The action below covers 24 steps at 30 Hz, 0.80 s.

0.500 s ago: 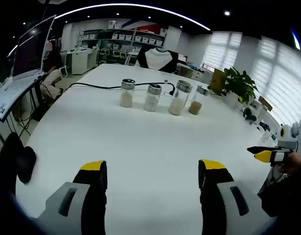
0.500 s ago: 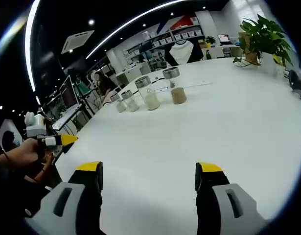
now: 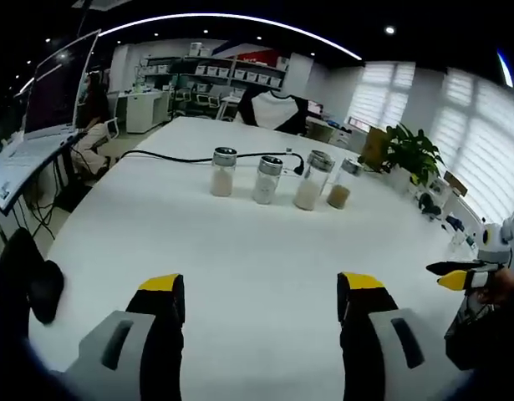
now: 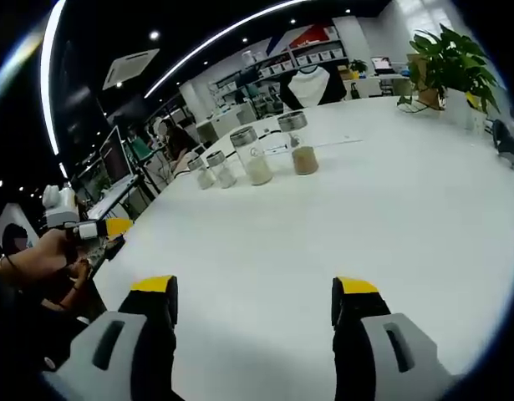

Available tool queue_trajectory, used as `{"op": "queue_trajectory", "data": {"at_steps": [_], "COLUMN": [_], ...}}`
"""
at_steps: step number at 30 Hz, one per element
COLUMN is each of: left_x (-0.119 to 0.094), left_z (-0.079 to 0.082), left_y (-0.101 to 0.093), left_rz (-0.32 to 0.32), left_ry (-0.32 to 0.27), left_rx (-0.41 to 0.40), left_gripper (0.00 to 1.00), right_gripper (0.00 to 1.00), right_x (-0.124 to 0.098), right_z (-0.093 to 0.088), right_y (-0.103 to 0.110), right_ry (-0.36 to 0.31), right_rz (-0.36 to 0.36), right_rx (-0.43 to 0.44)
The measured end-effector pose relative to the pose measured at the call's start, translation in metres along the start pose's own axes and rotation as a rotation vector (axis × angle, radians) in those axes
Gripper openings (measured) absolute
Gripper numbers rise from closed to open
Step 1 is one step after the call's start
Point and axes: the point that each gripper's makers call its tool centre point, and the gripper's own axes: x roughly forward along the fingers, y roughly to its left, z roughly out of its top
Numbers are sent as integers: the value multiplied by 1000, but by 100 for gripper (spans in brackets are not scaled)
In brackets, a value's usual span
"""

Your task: Rotate the seasoning bottle until the label or dispensing opening points toward the visible target arrow and the bottle remains upright within the marked orientation range

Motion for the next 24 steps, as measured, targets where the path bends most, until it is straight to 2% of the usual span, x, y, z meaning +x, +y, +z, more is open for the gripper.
{"op": "queue_trajectory", "data": {"at_steps": [2, 6, 10, 16, 18, 21, 24], "left_x": [3, 6, 4, -5, -6, -7, -7], "left_z": [2, 5, -1, -11, -11, -13, -15], "left_y": [4, 8, 9, 11, 12, 14, 17], "left_rz": [9, 8, 18, 18, 18, 28, 34], "left_ry": [8, 1, 14, 23, 17, 17, 11], "left_rx": [23, 6, 26, 53, 47, 38, 1], "left_gripper": [79, 78, 79, 87, 90, 90, 90], "right_gripper": [75, 75, 75, 83, 84, 90, 86], "right_x": [0, -1, -2, -2, -2, 0, 3], "right_z": [0, 2, 5, 13, 18, 21, 18], "right_y": [1, 0, -2, -5, -7, -5, -6], "right_ry": [-1, -8, -16, -41, -62, -67, -43], "right_rz": [0, -8, -24, -54, -73, -74, -73], "right_rx": [-1, 1, -7, -103, -165, -164, -148]}}
